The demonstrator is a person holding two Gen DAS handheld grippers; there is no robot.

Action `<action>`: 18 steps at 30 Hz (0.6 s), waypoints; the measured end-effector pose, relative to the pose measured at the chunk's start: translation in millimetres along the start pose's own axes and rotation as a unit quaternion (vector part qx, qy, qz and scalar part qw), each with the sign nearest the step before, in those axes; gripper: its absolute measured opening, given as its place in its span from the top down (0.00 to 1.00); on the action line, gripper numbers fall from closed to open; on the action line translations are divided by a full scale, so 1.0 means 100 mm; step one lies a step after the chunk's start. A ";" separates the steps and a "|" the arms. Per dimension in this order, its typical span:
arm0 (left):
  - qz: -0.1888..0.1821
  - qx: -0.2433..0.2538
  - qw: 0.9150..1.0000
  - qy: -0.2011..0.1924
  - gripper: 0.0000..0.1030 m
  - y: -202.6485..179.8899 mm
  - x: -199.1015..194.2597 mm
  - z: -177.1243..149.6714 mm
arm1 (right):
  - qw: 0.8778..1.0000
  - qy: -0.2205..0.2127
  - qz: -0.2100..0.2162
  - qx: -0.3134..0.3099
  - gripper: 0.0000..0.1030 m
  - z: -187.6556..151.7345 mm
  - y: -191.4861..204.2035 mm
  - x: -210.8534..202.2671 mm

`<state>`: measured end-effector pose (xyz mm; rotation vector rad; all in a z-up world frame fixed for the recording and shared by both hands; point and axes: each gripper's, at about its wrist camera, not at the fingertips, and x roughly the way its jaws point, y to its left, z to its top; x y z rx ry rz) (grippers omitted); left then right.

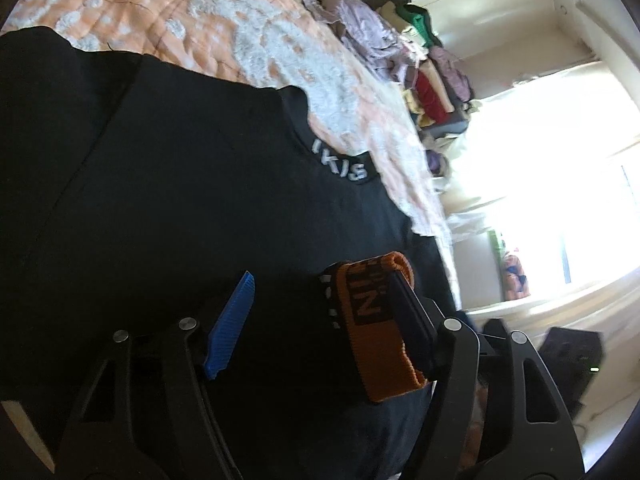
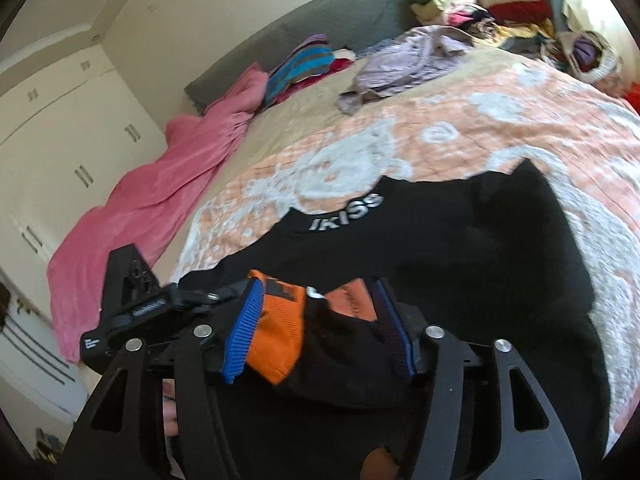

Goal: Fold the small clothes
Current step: 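Lift the sleeve cuff with the right tool and fold it across the sweatshirt body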

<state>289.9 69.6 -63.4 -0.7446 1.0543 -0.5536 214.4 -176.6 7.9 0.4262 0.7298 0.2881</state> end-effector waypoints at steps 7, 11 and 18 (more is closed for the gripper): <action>-0.030 -0.020 0.999 -0.003 0.42 0.06 -0.04 0.01 | 1.000 -0.005 -0.030 0.000 0.44 -0.06 -0.11 -0.08; -0.026 -0.020 0.999 -0.007 0.42 0.06 -0.06 0.02 | 0.999 -0.001 -0.033 -0.004 0.44 -0.07 -0.11 -0.06; 0.049 0.034 0.998 0.009 0.42 -0.10 0.14 -0.09 | 0.999 -0.011 -0.043 -0.001 0.44 -0.03 -0.17 -0.13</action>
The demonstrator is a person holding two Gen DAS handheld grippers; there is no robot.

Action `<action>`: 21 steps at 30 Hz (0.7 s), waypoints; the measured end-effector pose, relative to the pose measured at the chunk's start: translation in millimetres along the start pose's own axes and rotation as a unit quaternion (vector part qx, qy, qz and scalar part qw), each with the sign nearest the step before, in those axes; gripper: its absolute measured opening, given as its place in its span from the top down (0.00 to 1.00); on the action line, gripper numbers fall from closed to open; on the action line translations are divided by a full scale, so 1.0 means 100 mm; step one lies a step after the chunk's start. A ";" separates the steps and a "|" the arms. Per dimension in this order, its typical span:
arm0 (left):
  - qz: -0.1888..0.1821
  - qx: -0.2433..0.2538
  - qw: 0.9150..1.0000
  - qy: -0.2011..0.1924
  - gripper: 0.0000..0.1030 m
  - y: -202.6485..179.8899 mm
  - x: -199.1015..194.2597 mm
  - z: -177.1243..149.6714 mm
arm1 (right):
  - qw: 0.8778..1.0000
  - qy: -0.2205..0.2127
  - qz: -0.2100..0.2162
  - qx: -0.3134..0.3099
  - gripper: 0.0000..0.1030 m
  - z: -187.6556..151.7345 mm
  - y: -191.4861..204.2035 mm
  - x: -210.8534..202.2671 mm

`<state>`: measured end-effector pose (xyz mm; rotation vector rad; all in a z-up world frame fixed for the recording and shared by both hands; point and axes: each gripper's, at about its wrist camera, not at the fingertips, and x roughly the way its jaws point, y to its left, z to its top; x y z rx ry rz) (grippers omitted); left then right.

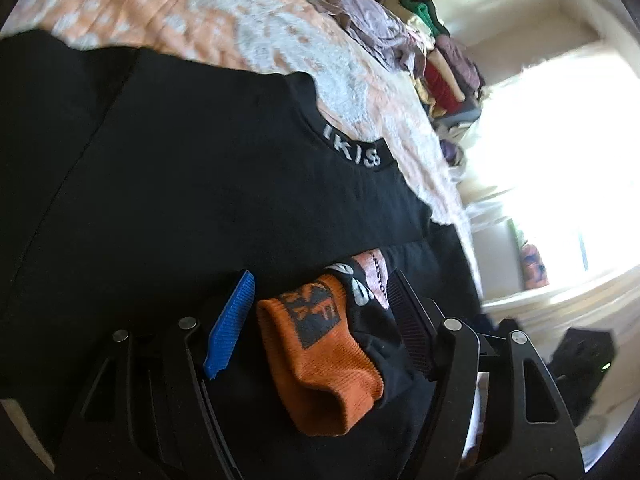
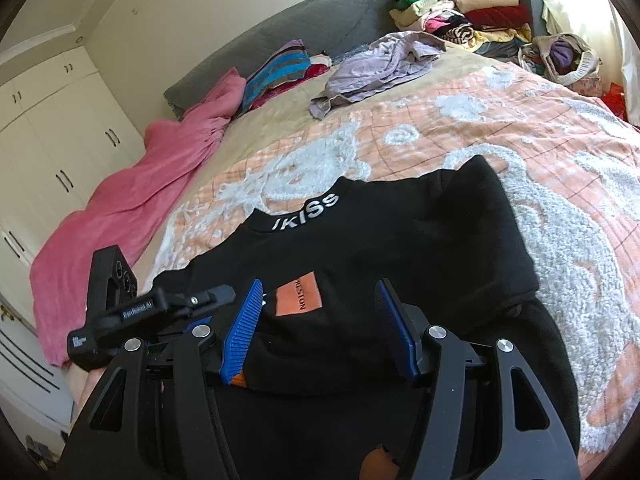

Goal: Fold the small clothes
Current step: 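Lift the sleeve cuff with the right tool and fold it across the sweatshirt body, then release the sleeve cuff from the right tool onto the sweatshirt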

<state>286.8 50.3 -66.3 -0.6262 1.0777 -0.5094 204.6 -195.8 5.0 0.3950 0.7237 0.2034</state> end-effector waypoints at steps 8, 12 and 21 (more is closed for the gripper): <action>0.008 0.038 0.999 -0.004 0.99 -0.16 0.03 -0.05 | 0.999 -0.020 -0.025 0.015 0.44 0.08 -0.19 -0.13; 0.005 0.092 0.994 -0.060 0.99 -0.44 -0.29 0.00 | 0.999 -0.027 -0.036 0.012 0.44 0.13 -0.21 -0.15; 0.061 0.070 0.992 -0.086 0.99 -0.17 -0.50 0.13 | 0.995 0.010 -0.091 -0.035 0.44 0.12 -0.10 0.21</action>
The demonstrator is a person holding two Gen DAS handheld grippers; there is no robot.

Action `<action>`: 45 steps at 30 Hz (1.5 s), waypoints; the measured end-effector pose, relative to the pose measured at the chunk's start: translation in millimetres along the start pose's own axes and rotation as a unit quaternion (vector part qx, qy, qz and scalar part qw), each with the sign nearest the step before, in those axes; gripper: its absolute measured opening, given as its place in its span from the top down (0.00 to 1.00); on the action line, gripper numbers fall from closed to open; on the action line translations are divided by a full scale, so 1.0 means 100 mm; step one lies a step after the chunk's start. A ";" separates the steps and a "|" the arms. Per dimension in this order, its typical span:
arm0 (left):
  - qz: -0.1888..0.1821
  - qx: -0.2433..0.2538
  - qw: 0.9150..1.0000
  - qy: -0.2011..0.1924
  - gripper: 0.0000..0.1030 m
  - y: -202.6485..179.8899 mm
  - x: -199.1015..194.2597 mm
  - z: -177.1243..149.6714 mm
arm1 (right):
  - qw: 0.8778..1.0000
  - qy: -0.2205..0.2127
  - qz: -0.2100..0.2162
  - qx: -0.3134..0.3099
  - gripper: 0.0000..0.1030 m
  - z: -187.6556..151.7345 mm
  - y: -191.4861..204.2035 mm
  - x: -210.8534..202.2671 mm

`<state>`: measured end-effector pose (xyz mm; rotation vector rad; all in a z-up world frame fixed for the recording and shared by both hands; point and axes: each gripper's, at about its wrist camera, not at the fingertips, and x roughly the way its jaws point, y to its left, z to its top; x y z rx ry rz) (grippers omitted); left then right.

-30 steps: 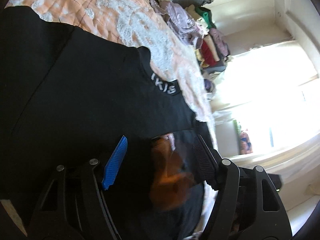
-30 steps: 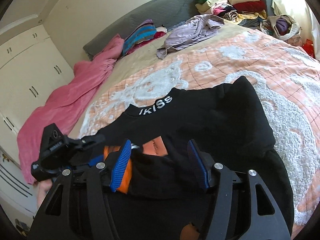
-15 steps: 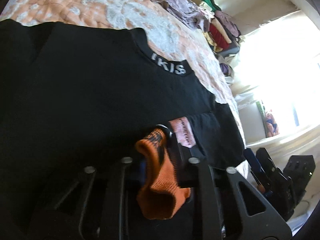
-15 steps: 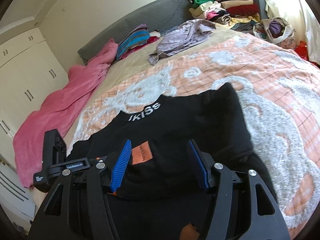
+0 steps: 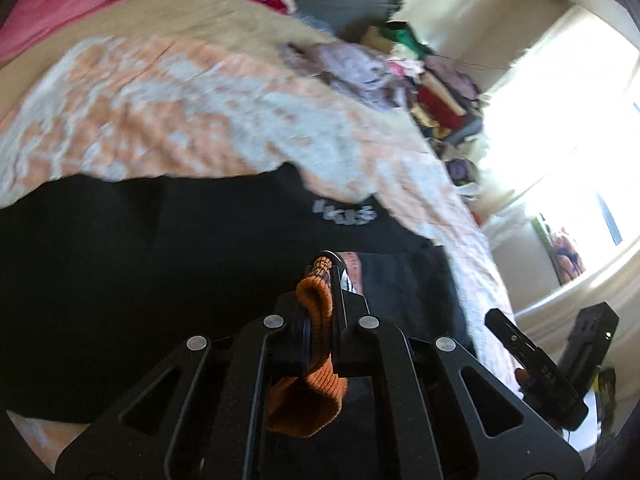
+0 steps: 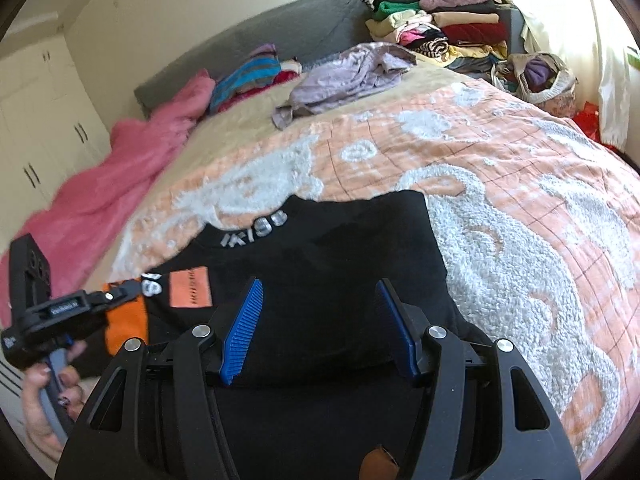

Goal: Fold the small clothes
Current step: 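Release the sleeve cuff from the right tool onto the sweatshirt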

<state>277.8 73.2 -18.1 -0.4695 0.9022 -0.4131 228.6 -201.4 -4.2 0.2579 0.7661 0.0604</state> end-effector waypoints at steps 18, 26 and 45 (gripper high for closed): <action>0.135 0.028 0.990 0.034 0.65 0.15 0.19 -0.20 | 0.999 0.052 -0.009 -0.006 0.31 -0.16 0.05 0.29; 0.135 0.043 0.989 0.031 0.56 0.20 -0.01 -0.34 | 0.999 0.023 0.033 -0.021 0.19 -0.15 0.39 -0.03; 0.219 -0.008 0.973 -0.072 0.10 0.76 -1.44 -0.38 | 0.993 -0.026 0.082 -0.081 0.06 -0.24 1.45 -0.37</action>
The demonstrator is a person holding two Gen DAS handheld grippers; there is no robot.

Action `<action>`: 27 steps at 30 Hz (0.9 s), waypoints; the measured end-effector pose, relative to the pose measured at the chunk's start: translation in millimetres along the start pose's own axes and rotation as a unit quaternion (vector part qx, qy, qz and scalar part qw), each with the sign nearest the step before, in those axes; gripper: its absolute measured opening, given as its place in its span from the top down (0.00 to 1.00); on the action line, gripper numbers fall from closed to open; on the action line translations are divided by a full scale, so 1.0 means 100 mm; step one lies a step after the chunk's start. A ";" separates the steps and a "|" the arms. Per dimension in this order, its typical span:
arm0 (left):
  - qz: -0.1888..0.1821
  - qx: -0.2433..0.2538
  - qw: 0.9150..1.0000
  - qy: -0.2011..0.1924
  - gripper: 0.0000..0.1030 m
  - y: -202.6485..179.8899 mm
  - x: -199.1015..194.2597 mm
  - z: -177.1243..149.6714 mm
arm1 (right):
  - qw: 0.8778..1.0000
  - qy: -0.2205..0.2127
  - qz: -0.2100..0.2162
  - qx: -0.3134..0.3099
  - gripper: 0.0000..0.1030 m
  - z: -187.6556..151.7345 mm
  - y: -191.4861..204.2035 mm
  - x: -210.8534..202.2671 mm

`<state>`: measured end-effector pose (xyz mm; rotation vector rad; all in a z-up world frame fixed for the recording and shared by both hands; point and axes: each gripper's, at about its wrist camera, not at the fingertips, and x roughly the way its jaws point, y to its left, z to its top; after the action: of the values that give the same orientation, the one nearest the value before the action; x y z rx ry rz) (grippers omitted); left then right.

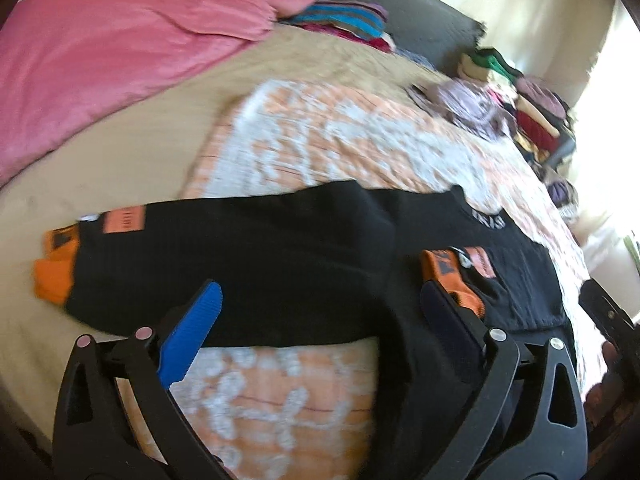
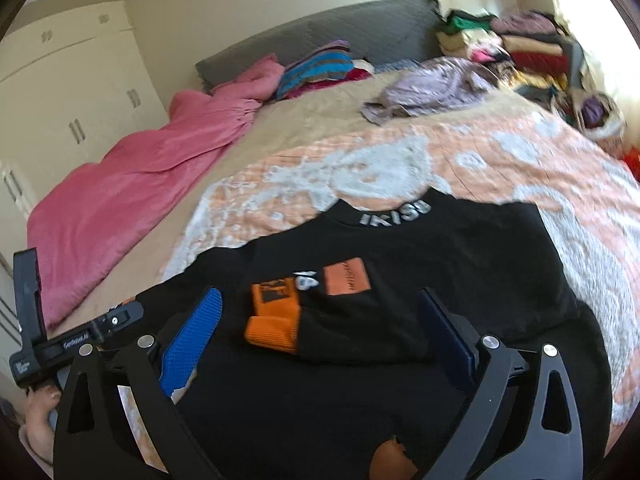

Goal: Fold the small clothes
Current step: 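Release the sleeve cuff from the right tool onto the sweatshirt, then move the left tool to the other orange cuff and grasp it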

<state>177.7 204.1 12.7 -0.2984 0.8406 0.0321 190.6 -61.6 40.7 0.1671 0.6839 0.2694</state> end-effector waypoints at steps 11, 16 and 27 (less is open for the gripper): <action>0.040 -0.060 0.997 -0.021 0.09 0.64 -0.26 0.00 | 0.998 0.007 0.032 -0.060 0.05 0.00 0.65 0.11; 0.060 -0.085 0.994 -0.026 0.09 0.92 -0.32 -0.02 | 0.995 0.010 0.051 -0.084 0.05 0.00 0.93 0.18; 0.095 -0.154 0.983 -0.011 0.09 1.50 -0.27 -0.14 | 0.988 0.042 0.089 -0.115 0.05 -0.18 1.33 0.38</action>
<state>127.7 346.4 -13.2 -0.5059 0.8405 0.3453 182.1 77.5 36.3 -0.0037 0.7163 0.5268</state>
